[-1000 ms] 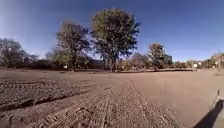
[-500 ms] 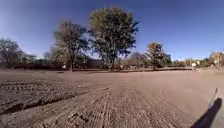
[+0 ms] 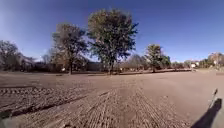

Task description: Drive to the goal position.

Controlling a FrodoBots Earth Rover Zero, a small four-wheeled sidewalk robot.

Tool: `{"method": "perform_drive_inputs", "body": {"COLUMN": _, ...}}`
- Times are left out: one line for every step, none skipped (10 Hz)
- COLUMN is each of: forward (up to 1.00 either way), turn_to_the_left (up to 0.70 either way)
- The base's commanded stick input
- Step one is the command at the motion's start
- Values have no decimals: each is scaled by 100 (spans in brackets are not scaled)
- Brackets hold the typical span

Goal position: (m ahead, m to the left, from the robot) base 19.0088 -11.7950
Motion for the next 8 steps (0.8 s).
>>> {"method": "perform_drive_inputs", "body": {"forward": 50, "turn_to_the_left": 0}}
{"method": "perform_drive_inputs", "body": {"forward": 50, "turn_to_the_left": 0}}
{"method": "perform_drive_inputs", "body": {"forward": 50, "turn_to_the_left": 0}}
{"method": "perform_drive_inputs", "body": {"forward": 50, "turn_to_the_left": 0}}
{"method": "perform_drive_inputs", "body": {"forward": 50, "turn_to_the_left": 0}}
{"method": "perform_drive_inputs", "body": {"forward": 50, "turn_to_the_left": 0}}
{"method": "perform_drive_inputs", "body": {"forward": 50, "turn_to_the_left": 0}}
{"method": "perform_drive_inputs", "body": {"forward": 50, "turn_to_the_left": 0}}
